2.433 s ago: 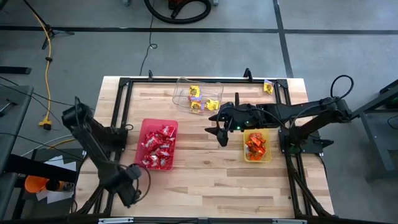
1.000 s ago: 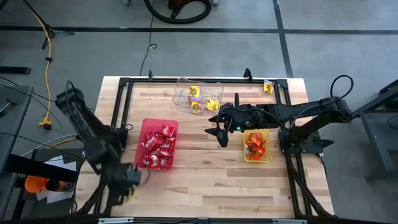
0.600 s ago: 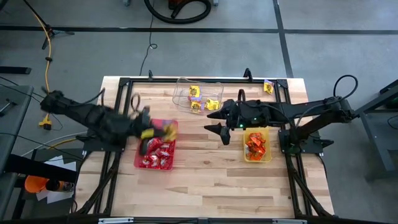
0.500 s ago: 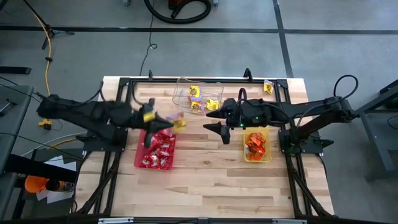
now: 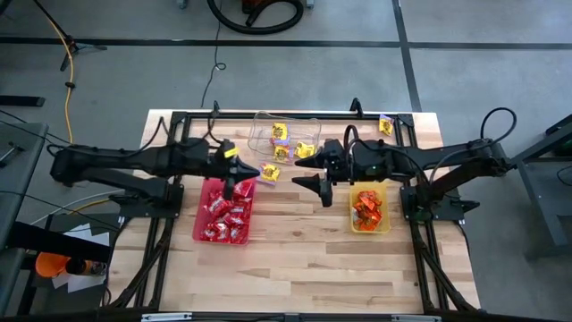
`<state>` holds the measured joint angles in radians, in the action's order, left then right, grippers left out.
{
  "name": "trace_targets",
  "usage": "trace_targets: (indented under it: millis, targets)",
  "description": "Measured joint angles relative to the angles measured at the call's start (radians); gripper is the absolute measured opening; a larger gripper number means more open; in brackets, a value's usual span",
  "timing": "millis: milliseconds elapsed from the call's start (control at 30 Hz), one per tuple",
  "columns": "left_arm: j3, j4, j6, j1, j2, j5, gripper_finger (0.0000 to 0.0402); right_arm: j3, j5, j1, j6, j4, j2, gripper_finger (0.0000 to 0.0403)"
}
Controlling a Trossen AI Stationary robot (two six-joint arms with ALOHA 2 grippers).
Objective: Sort candy
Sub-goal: Put the yellow candy into the transparent bin
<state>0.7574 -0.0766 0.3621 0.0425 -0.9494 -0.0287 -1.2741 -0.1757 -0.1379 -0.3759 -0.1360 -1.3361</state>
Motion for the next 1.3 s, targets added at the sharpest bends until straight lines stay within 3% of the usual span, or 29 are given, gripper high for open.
trace_targets:
  millis: [200, 433, 700, 1000, 1300]
  targets:
    - [0.075, -0.105, 0.034, 0.002, -0.114, 0.011, 0.0021, 0.0, 0.0, 0.001, 0.016, -0.002, 0.003, 0.0258]
    - [0.333, -0.401, -0.031, 0.06, -0.4, 0.03, 0.0109, 0.0, 0.0, 0.001, 0.018, -0.012, 0.014, 0.0258]
    - [0.513, -0.602, 0.095, 0.093, -0.727, 0.108, 0.0195, 0.0, -0.001, 0.001, -0.01, -0.086, 0.071, 0.0258]
    - [0.54, -0.605, 0.335, 0.131, -0.9, 0.218, 0.0202, 0.0, -0.013, 0.001, -0.03, -0.113, 0.076, 0.0258]
    - [0.542, -0.613, 0.37, 0.168, -0.982, 0.229, 0.0202, 0.0, -0.014, 0.001, -0.035, -0.125, 0.076, 0.0258]
